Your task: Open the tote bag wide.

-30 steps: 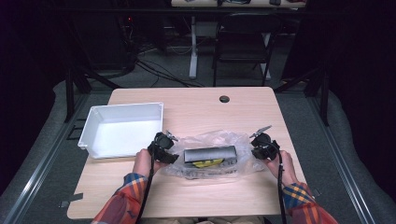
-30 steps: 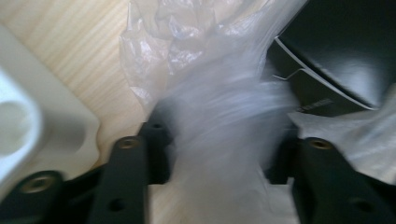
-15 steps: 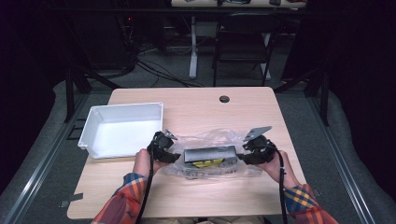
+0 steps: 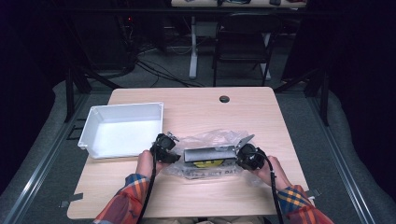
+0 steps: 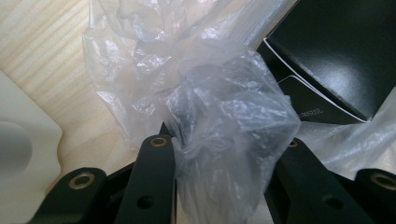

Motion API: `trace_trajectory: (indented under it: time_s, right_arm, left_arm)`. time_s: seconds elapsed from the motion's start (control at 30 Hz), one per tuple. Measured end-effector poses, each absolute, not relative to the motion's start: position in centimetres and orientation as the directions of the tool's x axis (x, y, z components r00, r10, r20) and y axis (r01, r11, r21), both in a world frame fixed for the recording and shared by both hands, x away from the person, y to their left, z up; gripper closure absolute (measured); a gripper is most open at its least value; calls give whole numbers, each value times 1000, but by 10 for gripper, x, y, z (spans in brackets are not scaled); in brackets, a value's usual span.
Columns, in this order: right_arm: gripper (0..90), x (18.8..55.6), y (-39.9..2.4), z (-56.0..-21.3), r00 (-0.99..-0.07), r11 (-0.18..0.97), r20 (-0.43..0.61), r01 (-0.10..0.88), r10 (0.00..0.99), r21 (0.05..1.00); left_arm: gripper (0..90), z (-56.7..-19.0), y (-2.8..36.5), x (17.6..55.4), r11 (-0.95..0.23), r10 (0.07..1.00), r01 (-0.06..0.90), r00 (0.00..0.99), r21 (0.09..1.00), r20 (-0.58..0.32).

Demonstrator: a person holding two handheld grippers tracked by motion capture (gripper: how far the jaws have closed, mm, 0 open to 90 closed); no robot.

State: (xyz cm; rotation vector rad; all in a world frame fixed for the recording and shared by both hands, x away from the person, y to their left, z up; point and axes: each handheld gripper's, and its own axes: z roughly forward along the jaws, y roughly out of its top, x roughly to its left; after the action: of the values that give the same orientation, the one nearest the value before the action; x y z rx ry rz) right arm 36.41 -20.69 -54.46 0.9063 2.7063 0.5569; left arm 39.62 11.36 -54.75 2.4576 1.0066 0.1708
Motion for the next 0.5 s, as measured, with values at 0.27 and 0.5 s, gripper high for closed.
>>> trace_trajectory:
  time_s: [0.27, 0.5]
  right_arm:
    - [900, 357, -209, -545, -803, 763, -98, 511, 588, 397]
    - [900, 347, -214, -545, -851, 808, -90, 452, 518, 378]
  left_arm:
    - [746, -548, 116, 396, -607, 698, 642, 713, 468, -71]
    - [747, -548, 119, 395, -603, 707, 649, 704, 464, -65]
